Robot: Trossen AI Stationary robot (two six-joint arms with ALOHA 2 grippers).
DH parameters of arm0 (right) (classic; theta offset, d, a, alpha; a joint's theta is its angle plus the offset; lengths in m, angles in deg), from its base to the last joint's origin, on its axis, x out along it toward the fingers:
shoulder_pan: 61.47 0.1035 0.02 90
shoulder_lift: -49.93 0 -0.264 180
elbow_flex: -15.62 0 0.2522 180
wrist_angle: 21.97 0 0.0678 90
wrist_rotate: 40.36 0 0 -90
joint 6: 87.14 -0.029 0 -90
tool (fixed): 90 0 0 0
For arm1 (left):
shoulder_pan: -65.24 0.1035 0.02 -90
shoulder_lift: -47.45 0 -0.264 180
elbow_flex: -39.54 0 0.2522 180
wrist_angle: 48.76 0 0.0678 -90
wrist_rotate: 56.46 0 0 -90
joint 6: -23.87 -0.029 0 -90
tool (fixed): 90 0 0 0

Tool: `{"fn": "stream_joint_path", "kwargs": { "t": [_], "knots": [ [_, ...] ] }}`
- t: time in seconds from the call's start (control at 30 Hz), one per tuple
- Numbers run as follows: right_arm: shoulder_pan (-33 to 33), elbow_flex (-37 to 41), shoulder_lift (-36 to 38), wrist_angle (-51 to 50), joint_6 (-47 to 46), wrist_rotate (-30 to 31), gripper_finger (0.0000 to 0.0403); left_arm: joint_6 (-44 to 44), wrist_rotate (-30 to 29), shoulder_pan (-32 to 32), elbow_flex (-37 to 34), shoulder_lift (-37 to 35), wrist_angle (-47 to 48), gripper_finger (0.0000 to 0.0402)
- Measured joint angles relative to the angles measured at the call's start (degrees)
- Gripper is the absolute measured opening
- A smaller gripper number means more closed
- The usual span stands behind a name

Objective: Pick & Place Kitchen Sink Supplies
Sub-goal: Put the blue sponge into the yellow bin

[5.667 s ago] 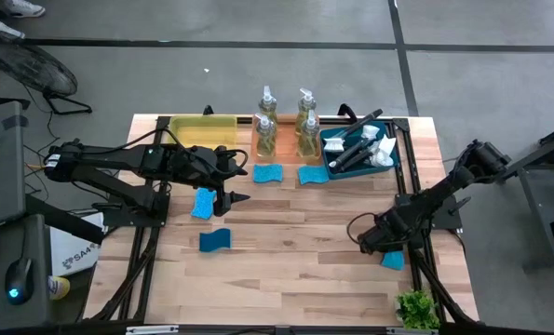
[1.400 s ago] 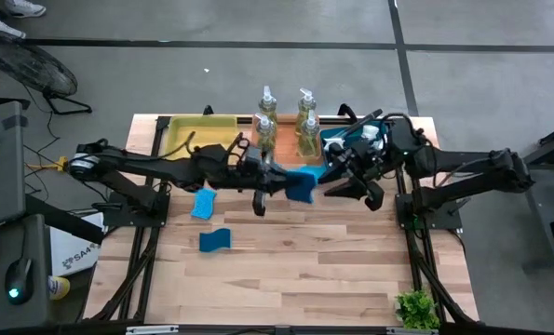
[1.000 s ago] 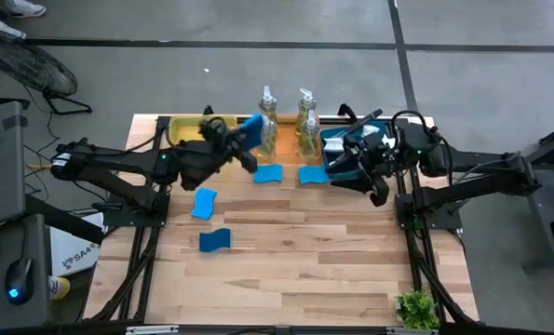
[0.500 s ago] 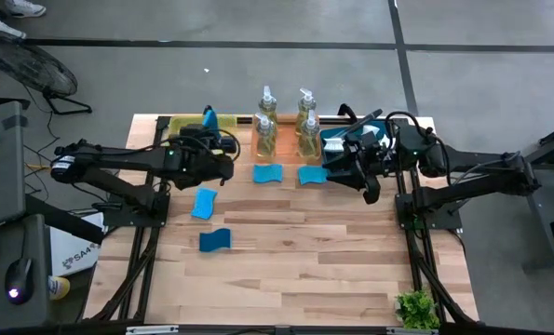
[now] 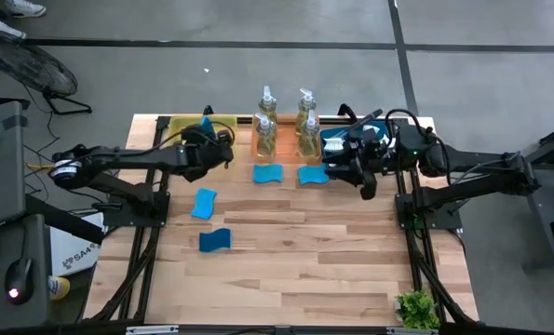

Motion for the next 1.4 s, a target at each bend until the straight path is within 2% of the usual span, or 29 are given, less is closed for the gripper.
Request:
{"fn": "stream_joint_path", "kwargs": {
  "t": [0.1, 0.23, 0.33, 0.6, 0.73, 1.07, 1.4],
  "knots": [
    [0.0, 0.0, 0.0, 0.0, -0.5, 1.1, 0.0177, -6.7, 2.1, 3.3, -0.7, 0.9, -6.4, 0.0004],
    [0.0, 0.0, 0.0, 0.0, -0.6, 3.6, 0.0177, -16.7, 8.5, 7.6, -0.7, 3.7, -15.0, 0.0005],
    [0.0, 0.0, 0.0, 0.0, -0.6, 5.3, 0.0177, -19.9, 11.3, 10.0, -0.6, 6.5, -18.5, 0.0005],
    [0.0, 0.0, 0.0, 0.0, -2.0, 6.4, 0.0177, -19.7, 14.9, 11.8, -0.7, 11.9, -19.5, 0.0005],
    [0.0, 0.0, 0.0, 0.0, -3.4, 6.5, 0.0177, -19.6, 18.4, 11.7, -0.6, 13.7, -21.9, 0.0005],
    [0.0, 0.0, 0.0, 0.0, -3.5, 7.4, 0.0177, -19.4, 24.1, 11.8, -0.6, 16.3, -21.1, 0.0005],
    [0.0, 0.0, 0.0, -0.9, -3.5, 7.6, 0.0177, -19.5, 25.6, 11.4, -0.6, 16.7, -21.3, 0.0005]
  ]
}}
